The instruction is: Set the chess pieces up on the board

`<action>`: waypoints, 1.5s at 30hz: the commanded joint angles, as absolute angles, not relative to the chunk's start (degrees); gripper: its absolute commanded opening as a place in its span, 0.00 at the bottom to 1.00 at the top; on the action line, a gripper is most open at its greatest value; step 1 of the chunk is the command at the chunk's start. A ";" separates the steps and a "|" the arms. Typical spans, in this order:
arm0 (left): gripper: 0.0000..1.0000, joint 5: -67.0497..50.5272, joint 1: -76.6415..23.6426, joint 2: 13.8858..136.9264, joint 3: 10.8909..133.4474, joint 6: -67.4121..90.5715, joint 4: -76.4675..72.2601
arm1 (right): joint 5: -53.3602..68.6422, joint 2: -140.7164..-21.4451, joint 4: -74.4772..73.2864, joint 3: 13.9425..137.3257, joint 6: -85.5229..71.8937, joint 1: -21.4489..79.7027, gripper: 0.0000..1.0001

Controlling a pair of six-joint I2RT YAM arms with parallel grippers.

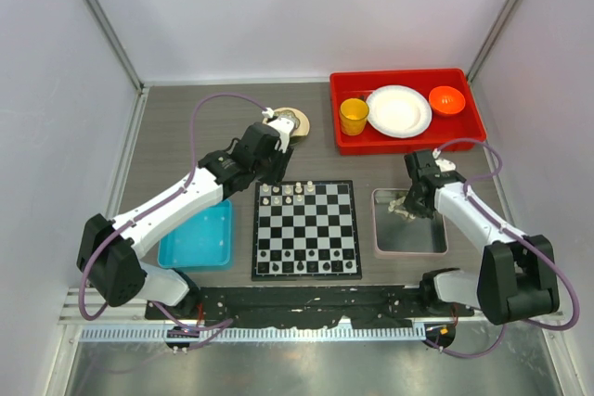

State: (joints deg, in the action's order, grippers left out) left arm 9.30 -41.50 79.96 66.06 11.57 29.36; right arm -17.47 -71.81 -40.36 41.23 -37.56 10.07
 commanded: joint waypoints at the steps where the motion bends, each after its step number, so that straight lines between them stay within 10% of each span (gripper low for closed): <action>1: 0.44 8.26 -41.57 78.40 66.62 11.51 27.77 | -19.51 -67.68 -41.65 43.41 -37.88 9.93 0.01; 45: 0.45 4.04 -33.31 77.78 65.92 17.05 26.19 | -18.72 -88.41 -34.72 59.24 -41.13 55.28 0.01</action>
State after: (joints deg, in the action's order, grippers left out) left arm 4.69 -33.71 79.96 66.06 16.43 28.67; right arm -16.47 -87.39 -37.41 59.42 -39.44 54.57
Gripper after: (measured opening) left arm 0.452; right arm 0.036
